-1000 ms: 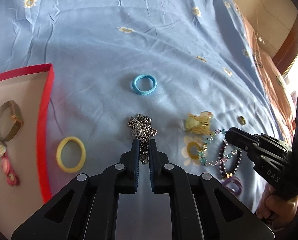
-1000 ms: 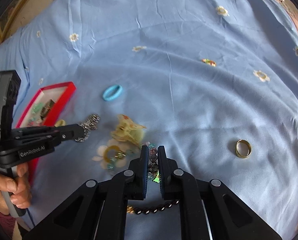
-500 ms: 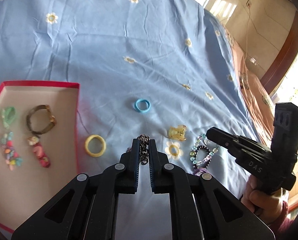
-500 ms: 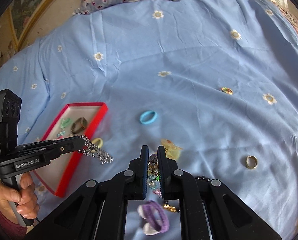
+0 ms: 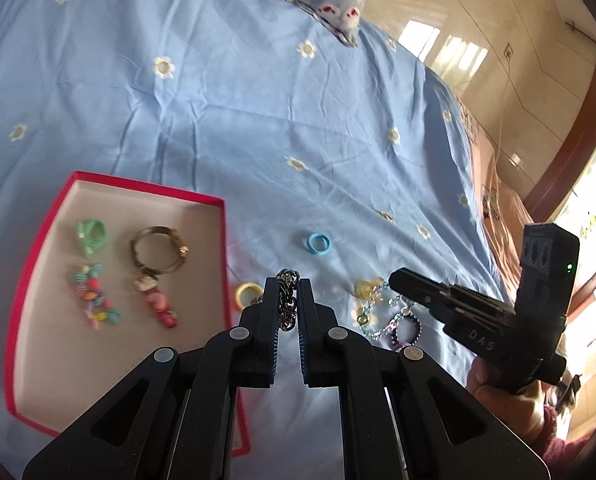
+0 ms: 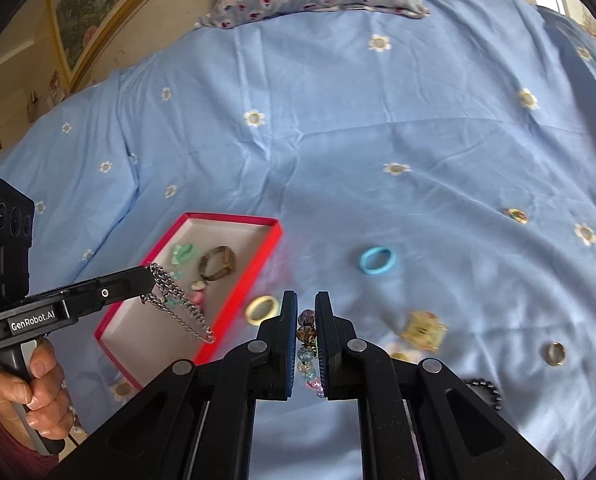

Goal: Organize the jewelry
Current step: 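Carry chain and bead bracelet into the red box and open both tools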

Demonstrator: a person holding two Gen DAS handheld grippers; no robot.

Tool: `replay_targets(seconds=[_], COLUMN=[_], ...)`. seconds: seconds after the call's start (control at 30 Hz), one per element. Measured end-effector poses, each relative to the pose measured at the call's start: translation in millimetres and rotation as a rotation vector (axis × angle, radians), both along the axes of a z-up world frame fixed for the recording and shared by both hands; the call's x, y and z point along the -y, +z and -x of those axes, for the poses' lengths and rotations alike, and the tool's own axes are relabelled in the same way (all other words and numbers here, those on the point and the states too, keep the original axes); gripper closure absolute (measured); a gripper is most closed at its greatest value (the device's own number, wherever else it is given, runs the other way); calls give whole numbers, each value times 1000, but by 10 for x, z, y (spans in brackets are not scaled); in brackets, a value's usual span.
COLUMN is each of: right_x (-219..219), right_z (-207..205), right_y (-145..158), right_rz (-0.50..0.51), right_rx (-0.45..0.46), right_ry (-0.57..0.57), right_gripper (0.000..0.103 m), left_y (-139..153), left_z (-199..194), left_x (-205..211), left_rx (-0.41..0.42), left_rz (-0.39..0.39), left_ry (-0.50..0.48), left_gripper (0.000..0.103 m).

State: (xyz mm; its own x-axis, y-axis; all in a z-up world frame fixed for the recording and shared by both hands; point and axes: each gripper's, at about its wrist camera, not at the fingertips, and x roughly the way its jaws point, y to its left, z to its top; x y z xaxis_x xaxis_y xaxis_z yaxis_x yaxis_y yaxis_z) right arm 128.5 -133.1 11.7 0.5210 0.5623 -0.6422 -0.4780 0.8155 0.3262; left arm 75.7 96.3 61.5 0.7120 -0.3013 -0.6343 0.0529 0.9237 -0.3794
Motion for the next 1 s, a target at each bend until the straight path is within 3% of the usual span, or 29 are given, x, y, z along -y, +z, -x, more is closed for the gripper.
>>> replay_targets(seconds=[0.53,1.0], right_x=[-835,-1589], right_z=[112,215], right_y=[140,-89], right_rz=[-51,-59], right_rx=[12,-51], right_ry=[167,301], right_gripper=[95,94], left_y=[19,-269], left_z=[257,279], left_x=[-612,-932], left_rx=[14,-38], left_rz=[-12,-17], left_ry=[126,187], left_gripper=[96,96])
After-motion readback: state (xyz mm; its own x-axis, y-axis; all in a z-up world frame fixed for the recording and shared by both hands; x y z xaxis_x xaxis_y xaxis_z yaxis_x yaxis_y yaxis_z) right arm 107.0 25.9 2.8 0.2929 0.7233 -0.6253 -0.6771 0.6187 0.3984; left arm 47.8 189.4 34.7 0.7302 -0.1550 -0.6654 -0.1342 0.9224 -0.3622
